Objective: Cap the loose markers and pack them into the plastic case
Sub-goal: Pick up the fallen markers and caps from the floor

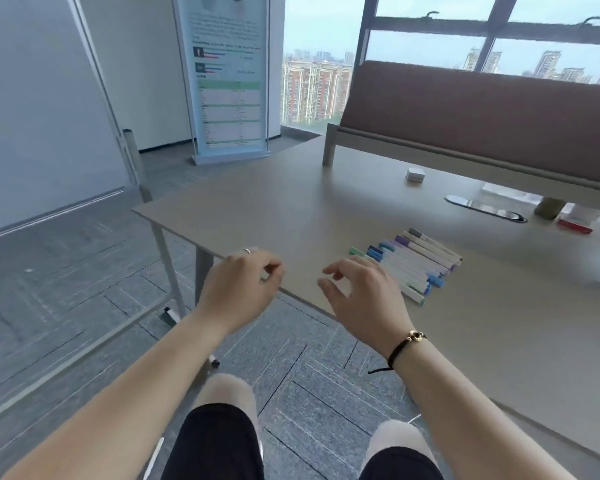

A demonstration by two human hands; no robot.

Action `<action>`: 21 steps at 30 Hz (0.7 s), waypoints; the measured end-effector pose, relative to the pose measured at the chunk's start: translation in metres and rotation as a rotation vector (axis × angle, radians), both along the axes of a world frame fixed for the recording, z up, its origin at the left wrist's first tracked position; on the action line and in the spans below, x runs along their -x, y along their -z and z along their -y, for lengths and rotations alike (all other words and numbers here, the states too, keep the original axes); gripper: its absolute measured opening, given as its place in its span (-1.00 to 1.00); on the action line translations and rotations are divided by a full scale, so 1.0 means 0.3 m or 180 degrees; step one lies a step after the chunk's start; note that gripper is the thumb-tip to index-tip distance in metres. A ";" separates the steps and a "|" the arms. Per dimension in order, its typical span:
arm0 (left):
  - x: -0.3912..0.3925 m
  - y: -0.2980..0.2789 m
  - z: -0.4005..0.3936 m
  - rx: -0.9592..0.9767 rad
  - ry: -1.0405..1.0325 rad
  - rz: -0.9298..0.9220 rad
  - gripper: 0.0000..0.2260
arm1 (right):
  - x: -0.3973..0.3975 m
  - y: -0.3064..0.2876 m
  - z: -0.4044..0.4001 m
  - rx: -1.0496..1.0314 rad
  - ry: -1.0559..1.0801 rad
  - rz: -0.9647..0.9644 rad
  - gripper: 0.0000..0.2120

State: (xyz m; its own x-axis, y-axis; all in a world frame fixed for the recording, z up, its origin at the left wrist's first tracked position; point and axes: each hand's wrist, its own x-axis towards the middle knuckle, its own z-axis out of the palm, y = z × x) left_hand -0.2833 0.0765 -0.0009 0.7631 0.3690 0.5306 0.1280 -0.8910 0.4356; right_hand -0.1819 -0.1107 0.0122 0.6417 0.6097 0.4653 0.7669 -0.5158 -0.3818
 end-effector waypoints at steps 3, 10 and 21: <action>0.138 0.009 -0.020 -0.0003 -0.0248 -0.0093 -0.89 | 0.099 0.017 -0.044 -0.0057 -0.0174 -0.0026 -0.81; 0.510 0.070 -0.040 -0.0023 -0.0876 -0.0307 -0.87 | 0.379 0.091 -0.165 0.0190 -0.0799 0.0003 -0.78; 0.990 0.100 -0.041 0.0051 -0.1791 -0.0489 -0.85 | 0.740 0.117 -0.293 0.0265 -0.1554 0.0028 -0.75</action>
State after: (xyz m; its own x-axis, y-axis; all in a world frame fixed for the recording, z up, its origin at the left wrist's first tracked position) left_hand -0.5803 0.0887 -0.0309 0.5150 0.7470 0.4204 0.6425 -0.6611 0.3875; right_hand -0.4039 -0.0228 -0.0230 0.2680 0.8736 0.4062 0.9297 -0.1239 -0.3469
